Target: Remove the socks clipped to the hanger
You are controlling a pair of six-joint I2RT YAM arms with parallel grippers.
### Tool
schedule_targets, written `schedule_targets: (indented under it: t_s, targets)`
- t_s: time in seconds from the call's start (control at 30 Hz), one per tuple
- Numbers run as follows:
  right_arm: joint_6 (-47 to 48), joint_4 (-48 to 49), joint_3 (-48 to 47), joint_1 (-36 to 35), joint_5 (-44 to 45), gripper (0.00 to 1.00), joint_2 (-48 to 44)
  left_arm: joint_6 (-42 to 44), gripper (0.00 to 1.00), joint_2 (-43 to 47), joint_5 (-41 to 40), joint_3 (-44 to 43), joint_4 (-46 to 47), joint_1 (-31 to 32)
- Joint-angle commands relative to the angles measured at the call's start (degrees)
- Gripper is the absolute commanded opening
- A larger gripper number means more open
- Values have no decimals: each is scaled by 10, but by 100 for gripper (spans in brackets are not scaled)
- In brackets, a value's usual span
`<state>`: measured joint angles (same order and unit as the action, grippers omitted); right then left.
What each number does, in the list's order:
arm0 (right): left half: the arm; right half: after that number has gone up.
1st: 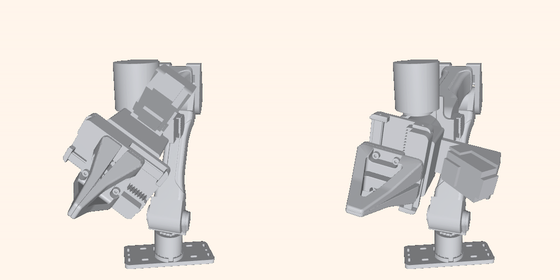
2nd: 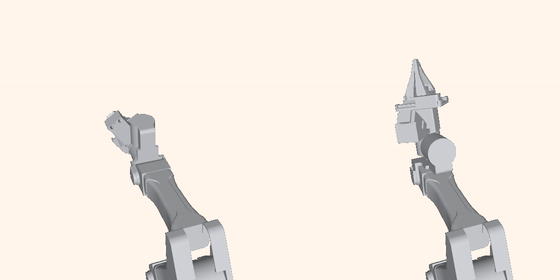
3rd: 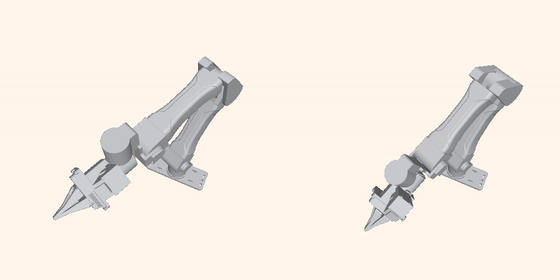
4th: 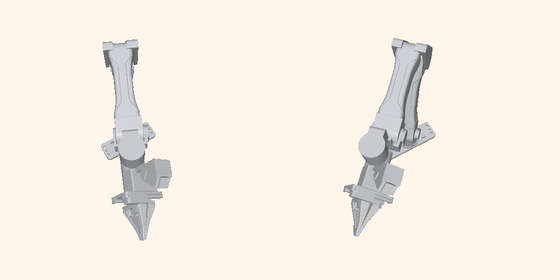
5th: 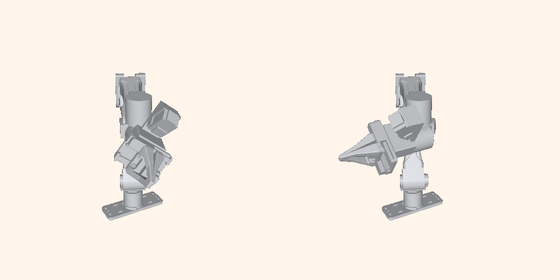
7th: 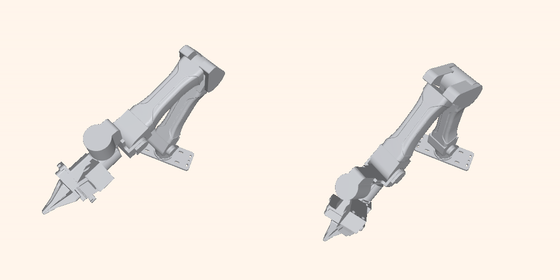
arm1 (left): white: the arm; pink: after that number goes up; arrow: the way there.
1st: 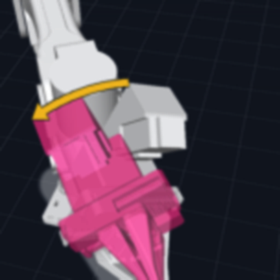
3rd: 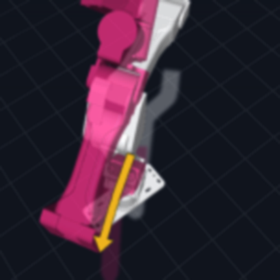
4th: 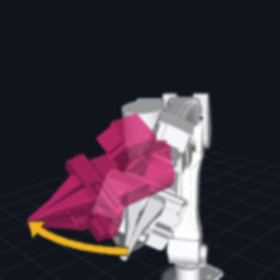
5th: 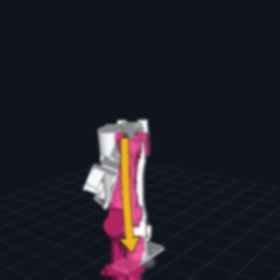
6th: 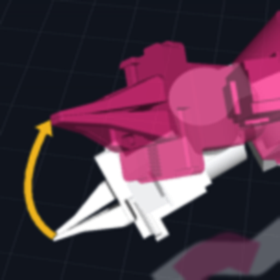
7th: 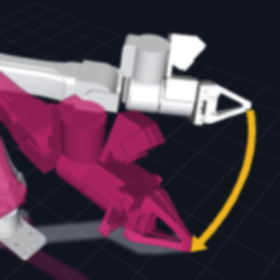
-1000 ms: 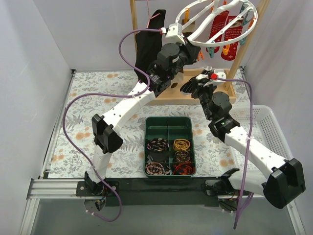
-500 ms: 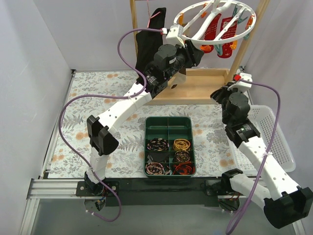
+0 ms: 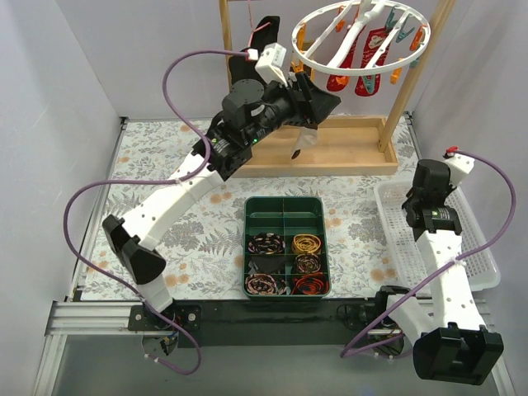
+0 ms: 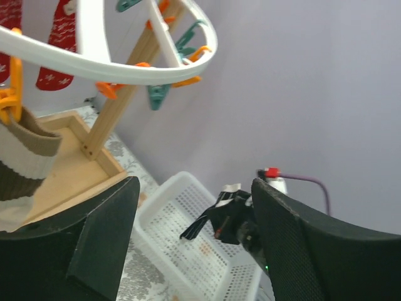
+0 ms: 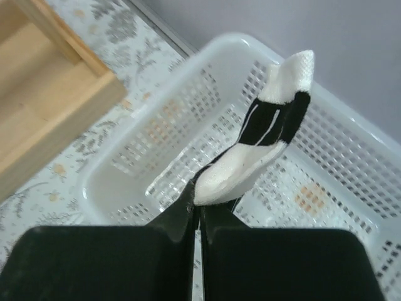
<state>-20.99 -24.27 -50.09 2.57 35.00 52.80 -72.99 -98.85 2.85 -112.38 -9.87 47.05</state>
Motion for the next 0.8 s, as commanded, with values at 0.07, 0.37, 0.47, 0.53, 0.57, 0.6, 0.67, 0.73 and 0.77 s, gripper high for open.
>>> schedule_targets:
  t_s: [0.07,0.37,0.47,0.53,0.57,0.6,0.67,0.73,0.77]
  targets:
    - [-77,-111,11,37,-1,1,-16,-39,73,78,80,30,6,2]
    - [-111,-137,29,92,-77,1,67,-51,72,170,101,77,6,1]
    - [-116,-128,21,101,-94,1,113,-56,70,187,103,95,6,2]
    - [-123,-123,5,107,-108,6,156,-59,70,200,101,108,6,2]
    - [-124,-127,-4,108,-114,9,171,-61,70,204,100,110,6,2]
    - [-116,-136,-33,108,-113,13,186,-61,70,206,102,111,5,2]
    - [-101,-162,-57,108,-108,31,216,-56,69,210,107,115,-1,2]
    - [-58,-172,-77,106,-93,48,222,-53,69,218,104,126,-1,2]
    - [-40,-175,-82,104,-84,51,218,-51,69,221,102,137,-1,2]
